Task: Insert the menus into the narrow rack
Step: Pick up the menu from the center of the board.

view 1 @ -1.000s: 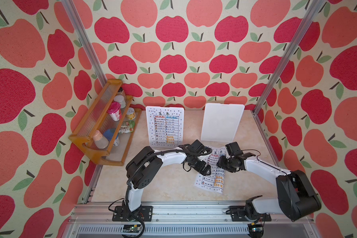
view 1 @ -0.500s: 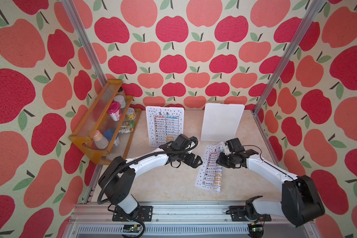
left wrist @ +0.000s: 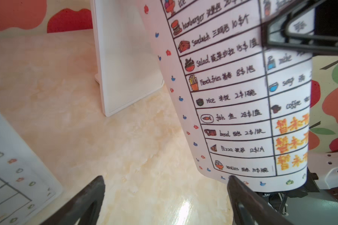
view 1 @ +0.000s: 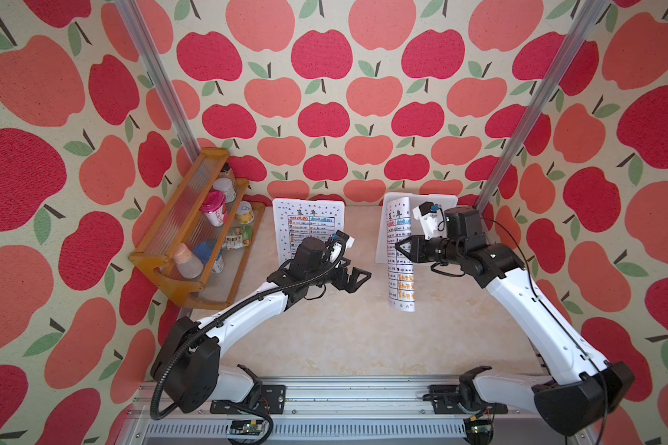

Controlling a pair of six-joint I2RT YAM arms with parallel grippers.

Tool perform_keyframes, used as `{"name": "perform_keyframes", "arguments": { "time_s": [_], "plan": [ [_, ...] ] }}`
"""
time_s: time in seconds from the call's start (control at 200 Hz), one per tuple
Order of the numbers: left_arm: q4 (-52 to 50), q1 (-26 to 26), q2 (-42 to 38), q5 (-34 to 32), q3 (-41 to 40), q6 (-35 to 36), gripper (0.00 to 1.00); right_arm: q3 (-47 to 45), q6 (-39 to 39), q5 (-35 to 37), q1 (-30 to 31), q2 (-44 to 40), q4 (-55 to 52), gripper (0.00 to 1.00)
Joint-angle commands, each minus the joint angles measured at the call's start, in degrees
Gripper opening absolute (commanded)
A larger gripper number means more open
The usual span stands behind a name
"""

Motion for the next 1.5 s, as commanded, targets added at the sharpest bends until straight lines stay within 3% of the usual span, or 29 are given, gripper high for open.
{"name": "perform_keyframes", "arguments": {
  "time_s": [0.0,0.2,0.38,0.615,0.825,1.135,1.491],
  "plan": [
    [8.1,1.2,-1.0,7.5,2.1,1.3,1.00,6.3,-4.1,-5.3,0.3,2.5,-3.3,0.26],
    [16.8,4.1,1.8,17.6,5.7,1.7,0.99,16.4,-3.9,-14.0,0.3,7.1,-3.9,0.26],
    [13.3,5.6,3.8,25.1,12.0,5.3,0.99,24.9,-7.4,-14.4,-0.3,10.9,-11.1,0.26],
    [18.2,8.8,8.8,35.2,15.7,-1.3,0.99,31.0,-8.8,-18.5,-1.7,13.7,-14.8,0.26],
    [15.9,8.4,11.9,36.9,20.4,-1.0,0.99,36.8,-8.1,-23.5,-2.4,16.2,-16.3,0.26],
    [22.7,7.6,18.8,40.5,26.8,-7.9,0.99,43.3,-10.5,-23.2,-2.3,19.3,-21.3,0.26],
    [22.6,7.4,18.9,40.8,26.6,-6.9,0.98,45.5,-11.8,-22.0,-3.5,21.6,-23.1,0.26]
  ]
}}
